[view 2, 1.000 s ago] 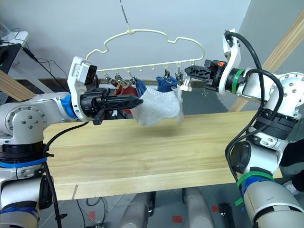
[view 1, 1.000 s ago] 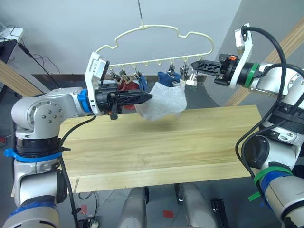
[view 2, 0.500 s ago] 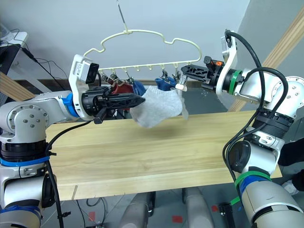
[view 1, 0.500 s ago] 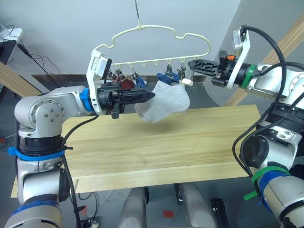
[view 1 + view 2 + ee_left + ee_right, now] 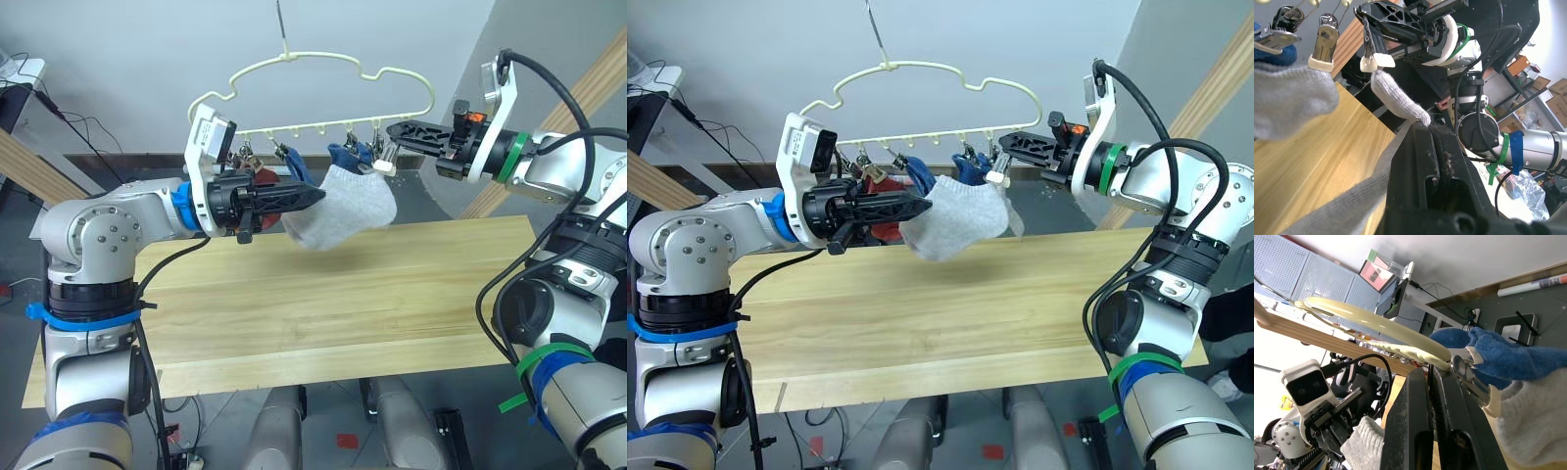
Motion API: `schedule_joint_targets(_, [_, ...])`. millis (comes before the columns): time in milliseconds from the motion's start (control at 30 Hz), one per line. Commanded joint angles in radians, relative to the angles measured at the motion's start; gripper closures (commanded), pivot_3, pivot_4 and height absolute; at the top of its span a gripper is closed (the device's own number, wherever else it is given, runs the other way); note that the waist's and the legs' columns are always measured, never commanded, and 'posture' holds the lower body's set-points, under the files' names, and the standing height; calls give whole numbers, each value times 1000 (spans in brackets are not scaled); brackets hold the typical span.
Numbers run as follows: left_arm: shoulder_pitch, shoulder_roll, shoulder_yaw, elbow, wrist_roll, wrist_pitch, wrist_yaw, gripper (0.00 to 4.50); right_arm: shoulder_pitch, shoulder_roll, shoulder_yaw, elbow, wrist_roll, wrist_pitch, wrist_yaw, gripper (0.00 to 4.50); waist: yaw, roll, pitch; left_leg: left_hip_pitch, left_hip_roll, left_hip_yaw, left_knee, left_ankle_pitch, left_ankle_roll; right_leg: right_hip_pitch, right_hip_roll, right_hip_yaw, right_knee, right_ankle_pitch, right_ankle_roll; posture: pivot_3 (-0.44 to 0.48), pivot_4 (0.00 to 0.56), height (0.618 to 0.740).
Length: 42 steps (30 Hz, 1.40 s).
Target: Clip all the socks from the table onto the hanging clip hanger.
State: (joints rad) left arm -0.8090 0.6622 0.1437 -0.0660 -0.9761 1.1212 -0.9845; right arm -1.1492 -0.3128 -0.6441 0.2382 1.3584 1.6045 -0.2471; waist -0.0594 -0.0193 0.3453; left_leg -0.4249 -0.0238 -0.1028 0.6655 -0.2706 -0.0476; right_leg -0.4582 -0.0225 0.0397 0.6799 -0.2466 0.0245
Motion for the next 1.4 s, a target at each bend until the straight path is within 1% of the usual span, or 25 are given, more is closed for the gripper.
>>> schedule_joint_targets(33, [-25, -1, 22, -12, -15, -14, 4, 4480, 5, -6, 4, -20, 91, -17, -31, 4500, 0, 0, 0, 0, 0, 0, 0, 0, 0, 0, 0, 0, 0, 0, 0, -34, 357, 740])
schedule_joint_targets(300, [-26, -5, 23, -11, -12, -19, 13, 4480, 60, -30, 97, -27, 277, -113, -140, 4500, -1, 0, 0, 0, 0, 0, 0, 0, 0, 0, 0, 0, 0, 0, 0, -31, 363, 740])
schedule_joint_targets(633, [-22, -4, 16, -8, -5, -29, 12, 4480, 128, -132, 297, -65, 588, -325, -273, 4500, -2, 0, 0, 0, 0, 0, 0, 0, 0, 0, 0, 0, 0, 0, 0, -35, 367, 740])
schedule_joint_targets(733, [-23, -4, 15, -7, -3, -30, 14, 4480, 136, -151, 335, -80, 614, -358, -268, 4500, -2, 0, 0, 0, 0, 0, 0, -1, 2, 0, 0, 0, 0, 0, 0, -32, 369, 740])
schedule_joint_targets(833, [-23, -3, 15, -7, -1, -30, 15, 4480, 137, -154, 345, -83, 614, -372, -251, 4500, -1, 0, 0, 0, 0, 0, 1, -1, 2, 0, 0, 0, 0, 0, 0, -30, 368, 740])
schedule_joint_targets(867, [-24, -3, 16, -6, -2, -30, 15, 4500, 138, -155, 347, -84, 614, -375, -243, 3988, -1, 0, 0, 0, 0, 0, 1, -1, 2, 0, 0, 0, 0, 0, 0, -29, 369, 740])
schedule_joint_targets(900, [-25, -2, 18, -5, -3, -28, 17, 4500, 138, -156, 349, -85, 614, -377, -238, 3792, -1, 0, 0, 0, 0, 0, 1, -1, 2, 0, 0, 0, 0, 0, 0, -27, 368, 740])
schedule_joint_targets(967, [-24, 0, 19, -5, -3, -30, 16, 4500, 139, -159, 353, -85, 614, -380, -229, 3044, -1, 0, 0, 0, 0, 0, 1, -1, 2, 0, 0, 0, 0, 0, 0, -27, 367, 740])
schedule_joint_targets(1033, [-24, 0, 20, -5, -3, -30, 17, 4500, 140, -161, 357, -85, 614, -382, -224, 2181, -1, 0, 0, 0, 0, 0, 1, -1, 2, 0, 0, 0, 0, 0, 0, -27, 367, 740])
schedule_joint_targets(1067, [-25, -1, 20, -3, -3, -29, 18, 4500, 140, -163, 358, -84, 614, -383, -222, 1937, -1, 0, 0, 0, 0, 0, 1, -1, 2, 0, 0, 0, 0, 0, 0, -24, 369, 740])
schedule_joint_targets(1233, [-24, 1, 23, -5, -4, -28, 22, 4500, 140, -172, 365, -78, 614, -384, -209, 146, 0, 0, 0, 0, 0, 0, 1, -1, 2, 0, 0, 0, 0, 0, 0, -22, 369, 740])
schedule_joint_targets(1267, [-23, 2, 22, -6, -3, -30, 22, 4500, 141, -175, 368, -78, 614, -385, -206, 30, 0, 0, 0, 0, 0, 0, 1, -1, 2, 0, 0, 0, 0, 0, 0, -22, 369, 740])
schedule_joint_targets(1400, [-21, 1, 24, -7, -4, -30, 26, 4500, 156, -215, 391, -91, 614, -383, -198, 30, 0, -1, 0, 0, 0, 0, 1, -1, 2, 0, 0, 0, 0, 0, 0, -20, 367, 740])
